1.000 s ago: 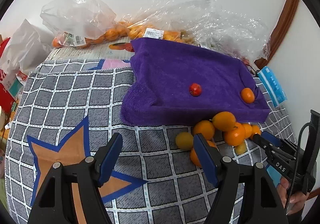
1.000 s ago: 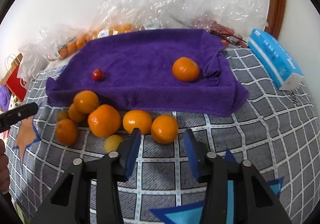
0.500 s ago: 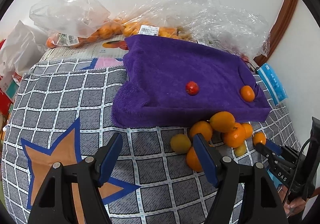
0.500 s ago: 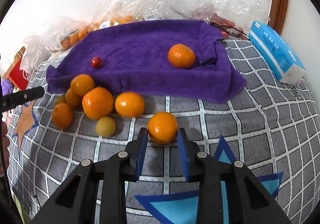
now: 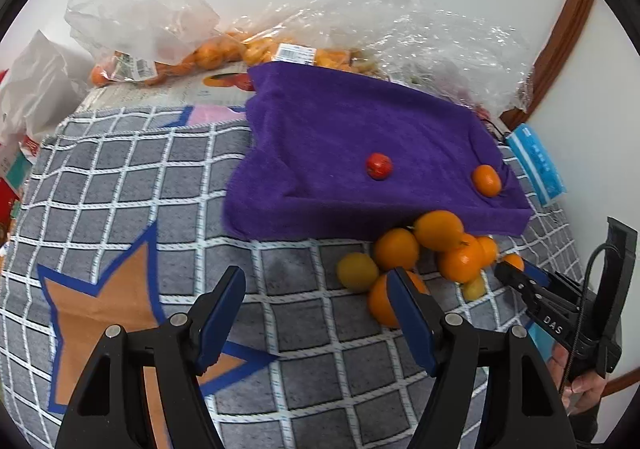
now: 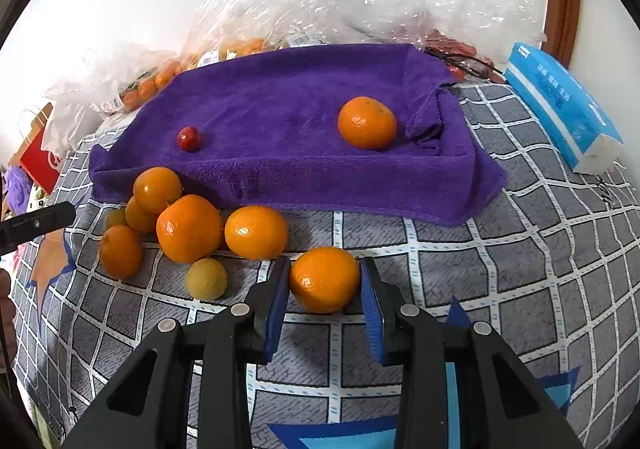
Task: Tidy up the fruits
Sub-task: 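Close the right tool on an orange while the left tool grasps a large orange, then lift the orange with the right tool while the left tool lifts its orange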
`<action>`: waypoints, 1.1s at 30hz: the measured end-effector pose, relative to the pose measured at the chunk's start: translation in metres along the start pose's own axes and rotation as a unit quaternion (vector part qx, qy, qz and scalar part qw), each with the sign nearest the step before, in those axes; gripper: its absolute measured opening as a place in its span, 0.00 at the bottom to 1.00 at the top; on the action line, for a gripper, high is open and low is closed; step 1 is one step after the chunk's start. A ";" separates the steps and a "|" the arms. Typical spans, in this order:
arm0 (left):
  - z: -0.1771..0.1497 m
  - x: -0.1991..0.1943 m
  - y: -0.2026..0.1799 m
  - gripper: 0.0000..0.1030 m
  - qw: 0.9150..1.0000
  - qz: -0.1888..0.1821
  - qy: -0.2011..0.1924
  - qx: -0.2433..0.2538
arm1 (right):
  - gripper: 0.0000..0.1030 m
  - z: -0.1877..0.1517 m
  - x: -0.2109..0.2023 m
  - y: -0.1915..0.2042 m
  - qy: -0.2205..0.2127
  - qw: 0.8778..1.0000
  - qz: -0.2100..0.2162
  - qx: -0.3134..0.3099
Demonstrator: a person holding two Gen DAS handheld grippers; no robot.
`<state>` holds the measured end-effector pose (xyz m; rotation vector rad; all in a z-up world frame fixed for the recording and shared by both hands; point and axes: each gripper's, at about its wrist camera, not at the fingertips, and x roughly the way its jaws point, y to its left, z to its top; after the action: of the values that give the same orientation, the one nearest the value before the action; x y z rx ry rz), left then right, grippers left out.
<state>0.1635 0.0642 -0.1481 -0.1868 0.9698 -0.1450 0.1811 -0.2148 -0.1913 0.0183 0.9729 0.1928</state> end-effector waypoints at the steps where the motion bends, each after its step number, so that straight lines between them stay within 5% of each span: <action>1: -0.002 0.001 -0.003 0.69 1.000 -0.006 0.002 0.003 | 0.33 -0.001 -0.002 -0.001 0.000 1.000 -0.001 0.001; 17: -0.022 0.039 -0.048 0.67 0.998 -0.026 0.054 0.029 | 0.33 -0.018 -0.024 -0.018 -0.001 1.000 -0.025 0.002; 23: -0.021 0.044 -0.056 0.57 0.998 -0.011 0.049 0.032 | 0.33 -0.023 -0.029 -0.022 0.000 0.999 -0.034 -0.002; 26: -0.020 0.045 -0.058 0.38 0.998 -0.007 0.050 0.031 | 0.33 -0.024 -0.032 -0.024 -0.001 0.999 -0.038 -0.002; 33: -0.023 0.032 -0.054 0.39 0.998 -0.017 0.049 0.025 | 0.33 -0.024 -0.050 -0.022 -0.015 0.999 -0.039 0.000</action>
<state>0.1604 0.0030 -0.1746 -0.1516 1.0598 -0.2109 0.1375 -0.2462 -0.1663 -0.0171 0.9414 0.1216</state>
